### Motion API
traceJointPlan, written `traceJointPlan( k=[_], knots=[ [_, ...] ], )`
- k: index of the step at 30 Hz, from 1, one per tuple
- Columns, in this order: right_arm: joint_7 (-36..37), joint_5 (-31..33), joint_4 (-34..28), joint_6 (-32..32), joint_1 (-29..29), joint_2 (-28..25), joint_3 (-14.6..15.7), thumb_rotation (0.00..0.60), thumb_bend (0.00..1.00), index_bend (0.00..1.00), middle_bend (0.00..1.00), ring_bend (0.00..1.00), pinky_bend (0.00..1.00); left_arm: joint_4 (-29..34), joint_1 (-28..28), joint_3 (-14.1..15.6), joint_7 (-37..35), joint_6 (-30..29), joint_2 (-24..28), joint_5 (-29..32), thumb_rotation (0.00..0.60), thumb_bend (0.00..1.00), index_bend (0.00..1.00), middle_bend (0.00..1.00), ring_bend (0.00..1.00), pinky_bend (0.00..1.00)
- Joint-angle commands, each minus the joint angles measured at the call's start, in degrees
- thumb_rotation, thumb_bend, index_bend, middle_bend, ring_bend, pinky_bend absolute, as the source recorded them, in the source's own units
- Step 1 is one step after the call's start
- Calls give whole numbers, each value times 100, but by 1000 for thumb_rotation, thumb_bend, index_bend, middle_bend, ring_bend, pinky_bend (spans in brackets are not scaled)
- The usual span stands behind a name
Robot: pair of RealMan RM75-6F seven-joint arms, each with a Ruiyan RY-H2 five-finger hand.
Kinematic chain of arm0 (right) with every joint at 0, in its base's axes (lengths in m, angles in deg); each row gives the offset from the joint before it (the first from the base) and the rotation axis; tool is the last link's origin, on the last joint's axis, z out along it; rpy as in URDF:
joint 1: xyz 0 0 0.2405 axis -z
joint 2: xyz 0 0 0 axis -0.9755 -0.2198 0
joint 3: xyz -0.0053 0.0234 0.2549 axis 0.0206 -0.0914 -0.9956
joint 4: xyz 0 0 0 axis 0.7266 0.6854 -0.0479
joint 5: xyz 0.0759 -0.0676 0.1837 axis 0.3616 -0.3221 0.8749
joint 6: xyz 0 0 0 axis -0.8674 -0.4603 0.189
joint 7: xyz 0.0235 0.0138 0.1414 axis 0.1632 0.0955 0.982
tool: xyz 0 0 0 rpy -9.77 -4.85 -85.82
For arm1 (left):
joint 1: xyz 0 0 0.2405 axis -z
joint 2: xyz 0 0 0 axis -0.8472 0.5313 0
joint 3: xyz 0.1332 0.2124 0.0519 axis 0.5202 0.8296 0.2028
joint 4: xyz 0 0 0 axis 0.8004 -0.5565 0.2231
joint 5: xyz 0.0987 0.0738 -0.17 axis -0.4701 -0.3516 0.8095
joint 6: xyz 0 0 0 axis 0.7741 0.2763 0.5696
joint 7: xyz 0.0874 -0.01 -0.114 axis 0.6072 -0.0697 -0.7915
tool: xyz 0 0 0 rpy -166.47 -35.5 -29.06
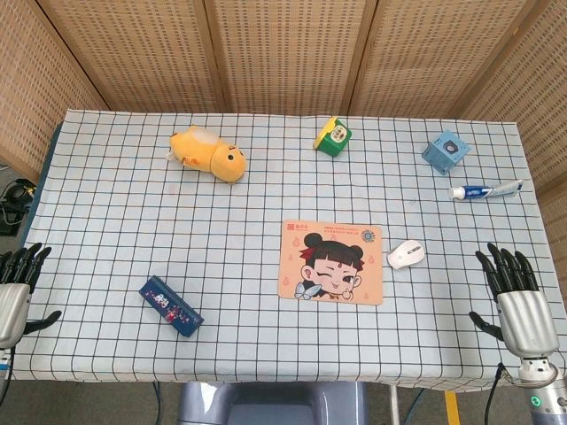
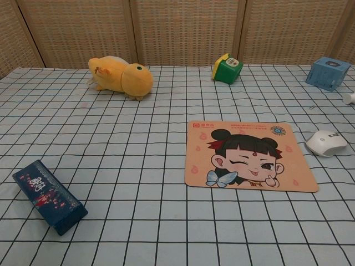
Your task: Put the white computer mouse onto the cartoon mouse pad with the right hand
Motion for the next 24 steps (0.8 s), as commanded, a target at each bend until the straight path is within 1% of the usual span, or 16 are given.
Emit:
traceJointPlan(
  k=[1,8,18,24],
  knots=[
    [11,8,-8,11,-1,-8,4,600,36,32,0,0,0,-4,2,5,-3,2,-2,-8,600,43,0,0,0,0],
    [12,16,-20,61,-12,-13,22,600,37,35,0,0,0,10,-14,14,-19,-37,11,-37,600,44,0,0,0,0],
    [-11,-132,53,150,-111,81,70,600,37,115,0,0,0,13,-22,-7,-97,-58,49,-17,600,43,0,0,0,0],
    [6,-194,129,363,-368,114,-38,600,37,194,5,0,0,-7,-32,-7,-94,-99,37,-45,600,43,0,0,0,0]
  ],
)
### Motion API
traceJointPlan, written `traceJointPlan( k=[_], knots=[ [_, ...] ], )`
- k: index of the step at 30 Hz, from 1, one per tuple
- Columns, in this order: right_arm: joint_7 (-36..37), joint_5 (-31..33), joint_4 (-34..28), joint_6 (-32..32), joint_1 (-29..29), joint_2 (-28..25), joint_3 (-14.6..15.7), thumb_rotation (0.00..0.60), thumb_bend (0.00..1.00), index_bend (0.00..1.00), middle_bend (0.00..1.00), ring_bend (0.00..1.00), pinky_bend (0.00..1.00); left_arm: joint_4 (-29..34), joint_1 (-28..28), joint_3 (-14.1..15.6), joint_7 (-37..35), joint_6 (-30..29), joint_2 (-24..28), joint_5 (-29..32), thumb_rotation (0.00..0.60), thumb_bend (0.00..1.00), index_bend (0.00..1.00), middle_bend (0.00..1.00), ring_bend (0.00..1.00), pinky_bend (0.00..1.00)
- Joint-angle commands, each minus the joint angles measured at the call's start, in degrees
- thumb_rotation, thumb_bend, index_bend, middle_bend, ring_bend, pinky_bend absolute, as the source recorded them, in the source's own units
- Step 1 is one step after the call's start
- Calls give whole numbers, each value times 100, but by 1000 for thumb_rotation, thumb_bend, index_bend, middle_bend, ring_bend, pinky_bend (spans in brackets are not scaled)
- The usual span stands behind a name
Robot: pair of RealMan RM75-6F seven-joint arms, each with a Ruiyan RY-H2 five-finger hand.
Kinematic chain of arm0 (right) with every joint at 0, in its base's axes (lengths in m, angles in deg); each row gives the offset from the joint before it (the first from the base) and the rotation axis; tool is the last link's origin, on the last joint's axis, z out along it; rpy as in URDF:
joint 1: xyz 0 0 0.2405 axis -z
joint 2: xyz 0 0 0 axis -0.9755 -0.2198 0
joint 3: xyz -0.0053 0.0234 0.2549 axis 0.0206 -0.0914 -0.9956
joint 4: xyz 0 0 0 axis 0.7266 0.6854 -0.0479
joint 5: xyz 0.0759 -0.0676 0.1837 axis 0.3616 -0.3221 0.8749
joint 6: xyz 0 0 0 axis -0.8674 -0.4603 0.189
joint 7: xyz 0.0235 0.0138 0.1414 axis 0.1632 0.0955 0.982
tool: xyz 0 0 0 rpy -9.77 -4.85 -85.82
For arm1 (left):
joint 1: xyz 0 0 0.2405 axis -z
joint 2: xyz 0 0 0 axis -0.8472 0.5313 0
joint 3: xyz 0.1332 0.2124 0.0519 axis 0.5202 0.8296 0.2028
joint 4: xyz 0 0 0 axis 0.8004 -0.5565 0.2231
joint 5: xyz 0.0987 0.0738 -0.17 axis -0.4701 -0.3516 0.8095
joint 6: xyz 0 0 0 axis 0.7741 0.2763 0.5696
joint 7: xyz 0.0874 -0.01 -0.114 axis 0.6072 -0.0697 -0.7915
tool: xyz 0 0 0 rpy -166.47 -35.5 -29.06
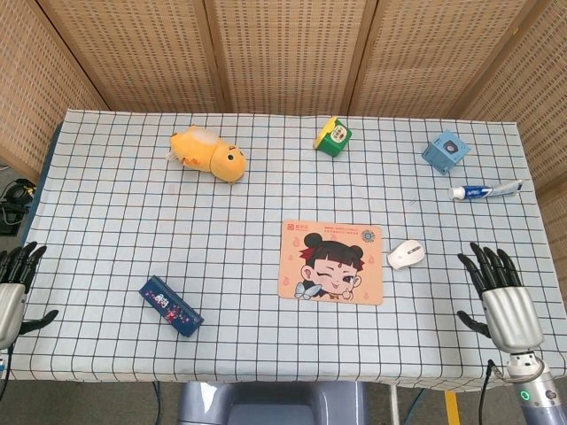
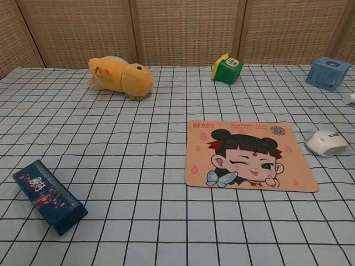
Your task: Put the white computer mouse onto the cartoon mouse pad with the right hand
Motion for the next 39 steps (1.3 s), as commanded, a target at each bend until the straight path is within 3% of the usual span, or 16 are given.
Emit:
traceJointPlan(
  k=[1,6,10,17,25,32,39],
  knots=[
    [-51,-19,49,185,-180,-5,-85,600,37,204,9,0,0,-6,0,-4,11,-8,-9,-2,600,43,0,0,0,0],
    [-239,206,91,869,-684,-18,-330,600,49,283,71,0,0,-13,14,-12,39,-4,-30,-8,600,44,0,0,0,0],
    [-289,608,280,1767,-1231,99,-528,600,108,312,100,0,0,-26,35,-11,72,58,-48,36,600,43,0,0,0,0],
    [-506,1197,860,2696,-1774,514,-639,600,134,332,106,0,0,-68,77,-28,55,181,-64,145,600,43,0,0,0,0],
    [-522,1541,1179,3158,-2074,728,-672,600,146,335,105,0,0,-95,125,-31,76,286,-90,205,600,43,0,0,0,0],
    [-692,1658,1363,3414,-2217,921,-512,600,157,361,108,0,0,-91,143,-32,58,326,-83,235,600,43,0,0,0,0],
    [-657,1629,1609,3449,-2320,1159,-438,600,156,291,81,0,0,-82,148,-17,63,328,-86,220,600,44,0,0,0,0]
  ],
)
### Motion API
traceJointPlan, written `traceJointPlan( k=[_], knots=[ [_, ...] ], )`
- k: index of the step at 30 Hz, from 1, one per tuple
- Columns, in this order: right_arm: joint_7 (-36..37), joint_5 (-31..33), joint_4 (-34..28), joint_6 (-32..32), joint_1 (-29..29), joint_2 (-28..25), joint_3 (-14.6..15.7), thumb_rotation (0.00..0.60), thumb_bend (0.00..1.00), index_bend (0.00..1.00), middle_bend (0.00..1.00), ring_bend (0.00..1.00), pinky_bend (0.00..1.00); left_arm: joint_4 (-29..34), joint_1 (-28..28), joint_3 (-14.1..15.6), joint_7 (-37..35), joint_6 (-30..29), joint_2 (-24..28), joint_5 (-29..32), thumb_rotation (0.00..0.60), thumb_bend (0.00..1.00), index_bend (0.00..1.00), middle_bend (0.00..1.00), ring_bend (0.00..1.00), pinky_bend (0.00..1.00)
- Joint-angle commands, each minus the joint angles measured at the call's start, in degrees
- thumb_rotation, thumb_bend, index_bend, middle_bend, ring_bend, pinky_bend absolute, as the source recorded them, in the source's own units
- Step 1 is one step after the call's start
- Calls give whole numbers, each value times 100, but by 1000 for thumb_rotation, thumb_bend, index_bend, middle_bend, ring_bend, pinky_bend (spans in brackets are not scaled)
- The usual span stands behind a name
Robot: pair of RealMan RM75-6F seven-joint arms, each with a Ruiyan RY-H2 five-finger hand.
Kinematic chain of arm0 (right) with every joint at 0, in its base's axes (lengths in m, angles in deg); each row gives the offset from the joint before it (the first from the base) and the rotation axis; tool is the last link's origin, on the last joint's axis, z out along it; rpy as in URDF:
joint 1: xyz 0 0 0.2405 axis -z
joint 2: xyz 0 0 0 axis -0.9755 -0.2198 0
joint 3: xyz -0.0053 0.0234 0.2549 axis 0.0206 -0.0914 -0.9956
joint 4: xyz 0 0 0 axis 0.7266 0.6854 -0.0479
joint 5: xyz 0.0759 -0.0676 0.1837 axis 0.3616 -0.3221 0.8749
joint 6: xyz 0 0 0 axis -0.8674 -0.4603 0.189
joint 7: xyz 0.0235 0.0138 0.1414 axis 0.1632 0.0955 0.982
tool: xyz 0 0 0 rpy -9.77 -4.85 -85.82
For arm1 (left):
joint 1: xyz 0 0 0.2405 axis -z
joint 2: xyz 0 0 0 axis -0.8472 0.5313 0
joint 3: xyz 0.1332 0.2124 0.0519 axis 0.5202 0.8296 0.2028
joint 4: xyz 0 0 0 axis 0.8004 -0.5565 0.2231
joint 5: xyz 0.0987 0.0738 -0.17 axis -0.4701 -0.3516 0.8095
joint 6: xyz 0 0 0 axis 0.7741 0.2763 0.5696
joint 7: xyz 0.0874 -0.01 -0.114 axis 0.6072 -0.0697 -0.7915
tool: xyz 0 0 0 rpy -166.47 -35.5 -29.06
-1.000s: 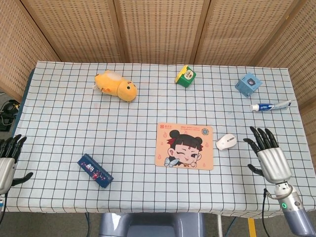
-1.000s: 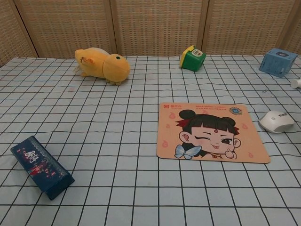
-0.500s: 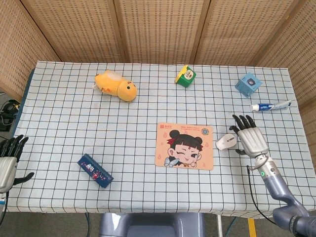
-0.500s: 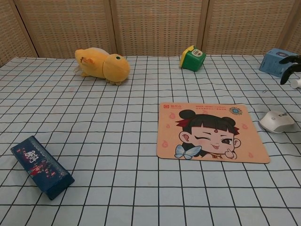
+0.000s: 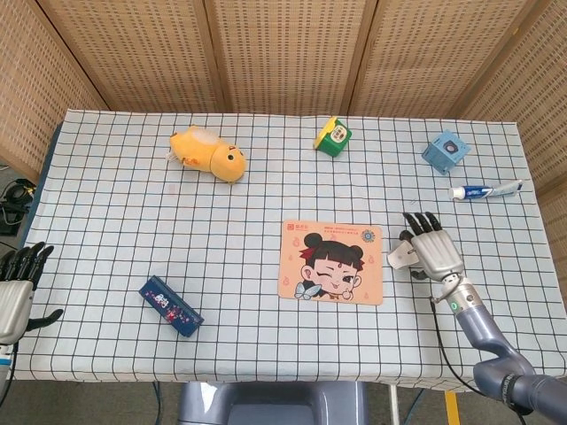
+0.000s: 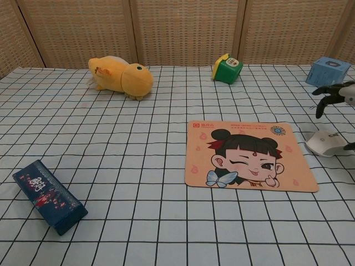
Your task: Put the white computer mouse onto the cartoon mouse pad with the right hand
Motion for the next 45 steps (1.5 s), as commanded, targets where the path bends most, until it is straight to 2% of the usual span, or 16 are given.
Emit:
traceJointPlan(
  k=[1,16,28,31,36,38,45],
  knots=[
    [19,-25,68,1,-34,57,27,600,156,284,80,0,0,0,1,-1,-12,2,0,6,600,43,0,0,0,0],
    [171,91,847,281,-241,530,151,600,157,335,140,13,41,-36,48,6,5,87,-40,51,600,42,0,0,0,0],
    [304,74,1348,424,-401,867,196,600,174,400,185,57,116,-70,89,2,6,180,-61,125,600,42,0,0,0,0],
    [387,49,1469,401,-407,955,208,600,201,458,242,121,177,-78,97,-3,-4,191,-63,139,600,42,0,0,0,0],
    [755,-280,1801,-146,-339,1181,252,600,267,695,532,445,504,-89,98,-6,-19,178,-73,138,600,43,0,0,0,0],
    [908,-434,1886,-338,-326,1205,291,600,280,754,591,512,566,-95,98,-4,-22,170,-79,129,600,43,0,0,0,0],
    [757,-794,1612,-824,-401,997,302,600,281,784,615,541,597,-138,97,-19,-72,126,-119,108,600,42,0,0,0,0]
  ],
)
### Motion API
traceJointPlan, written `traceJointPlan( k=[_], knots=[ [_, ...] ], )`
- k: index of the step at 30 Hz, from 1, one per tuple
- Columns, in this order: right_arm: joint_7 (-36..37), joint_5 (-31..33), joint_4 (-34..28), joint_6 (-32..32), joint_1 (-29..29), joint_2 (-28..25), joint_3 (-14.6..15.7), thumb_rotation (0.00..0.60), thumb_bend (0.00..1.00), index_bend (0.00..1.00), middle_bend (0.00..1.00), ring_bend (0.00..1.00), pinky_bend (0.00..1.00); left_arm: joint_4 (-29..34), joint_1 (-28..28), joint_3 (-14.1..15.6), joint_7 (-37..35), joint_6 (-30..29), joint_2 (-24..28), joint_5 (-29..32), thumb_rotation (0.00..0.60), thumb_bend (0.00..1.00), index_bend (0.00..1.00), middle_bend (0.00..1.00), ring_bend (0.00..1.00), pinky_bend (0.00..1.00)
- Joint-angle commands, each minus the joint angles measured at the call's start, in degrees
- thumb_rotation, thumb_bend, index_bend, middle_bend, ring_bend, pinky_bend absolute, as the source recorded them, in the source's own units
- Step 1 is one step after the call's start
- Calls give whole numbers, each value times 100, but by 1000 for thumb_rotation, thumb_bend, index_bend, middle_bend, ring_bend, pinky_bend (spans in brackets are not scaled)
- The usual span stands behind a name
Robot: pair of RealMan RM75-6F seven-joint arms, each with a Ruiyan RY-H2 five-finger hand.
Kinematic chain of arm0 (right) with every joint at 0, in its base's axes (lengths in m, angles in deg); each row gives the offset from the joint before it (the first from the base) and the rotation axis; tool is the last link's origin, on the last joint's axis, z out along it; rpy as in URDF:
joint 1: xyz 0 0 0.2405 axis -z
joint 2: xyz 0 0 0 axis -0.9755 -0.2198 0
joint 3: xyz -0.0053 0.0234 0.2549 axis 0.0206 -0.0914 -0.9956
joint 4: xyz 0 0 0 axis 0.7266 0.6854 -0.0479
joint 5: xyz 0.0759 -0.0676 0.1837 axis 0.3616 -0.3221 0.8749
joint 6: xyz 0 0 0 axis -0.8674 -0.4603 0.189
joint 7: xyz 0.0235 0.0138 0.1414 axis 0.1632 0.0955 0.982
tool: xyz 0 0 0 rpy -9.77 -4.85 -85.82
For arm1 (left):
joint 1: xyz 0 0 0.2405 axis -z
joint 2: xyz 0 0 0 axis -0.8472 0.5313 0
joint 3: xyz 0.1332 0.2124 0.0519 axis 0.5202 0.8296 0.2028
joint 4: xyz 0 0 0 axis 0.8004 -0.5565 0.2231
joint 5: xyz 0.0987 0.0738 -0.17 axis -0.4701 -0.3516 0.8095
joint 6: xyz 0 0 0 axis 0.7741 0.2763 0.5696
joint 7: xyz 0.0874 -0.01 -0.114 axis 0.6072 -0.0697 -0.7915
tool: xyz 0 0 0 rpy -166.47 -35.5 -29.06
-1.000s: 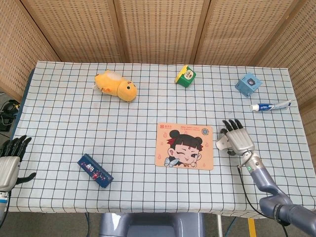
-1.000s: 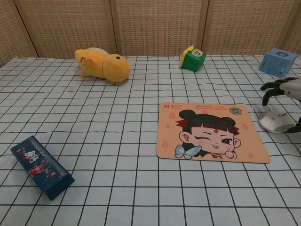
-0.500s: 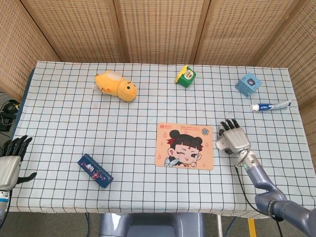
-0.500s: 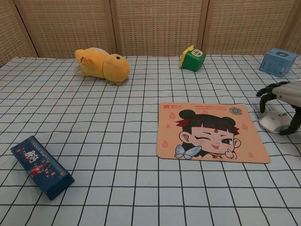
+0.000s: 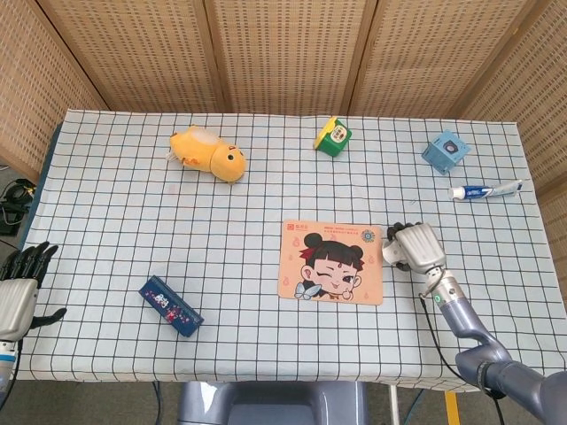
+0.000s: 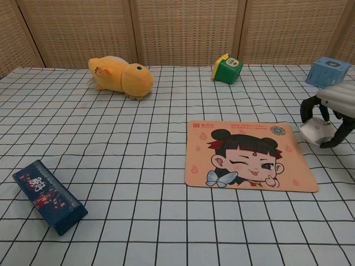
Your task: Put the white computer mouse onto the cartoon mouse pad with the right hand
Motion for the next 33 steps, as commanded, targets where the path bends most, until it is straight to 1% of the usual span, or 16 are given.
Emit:
traceJointPlan(
  k=[1,5,8,9,14,19,20,22,26,33],
  knots=[
    [-222,-169,-284,-196,-65,-154,-10,600,281,784,615,541,597,-11,-4,-1,-12,-20,-8,-14,600,42,0,0,0,0],
    [-630,-436,-796,-452,-213,-295,-48,600,282,785,615,541,597,-17,-8,1,-49,-28,-3,-22,600,42,0,0,0,0],
    [-795,-579,-933,-555,-323,-263,-76,600,282,784,614,542,597,-30,-14,2,-108,-28,4,-22,600,42,0,0,0,0],
    [-871,-712,-932,-606,-399,-241,-62,600,282,784,615,542,597,-39,-17,-3,-138,-31,6,-15,600,42,0,0,0,0],
    [-1093,-1389,-671,-853,-743,-106,100,600,281,790,614,542,597,-118,0,-20,-280,24,-2,18,600,43,0,0,0,0],
    [-1215,-1564,-523,-707,-977,-8,162,600,281,791,614,543,596,-178,64,6,-339,198,-49,43,600,42,0,0,0,0],
    [-1322,-1761,-393,-681,-1098,22,253,600,281,791,614,543,596,-190,81,17,-341,229,-61,29,600,42,0,0,0,0],
    [-1290,-1981,-129,-723,-1217,116,374,600,281,792,614,543,597,-214,93,16,-382,254,-71,31,600,42,0,0,0,0],
    [-1079,-2047,181,-628,-1317,318,496,600,280,792,615,543,596,-259,113,9,-454,308,-75,63,600,42,0,0,0,0],
    [-1027,-2311,648,-489,-1491,638,812,600,280,793,614,542,596,-290,127,-6,-531,360,-54,124,600,42,0,0,0,0]
  ],
)
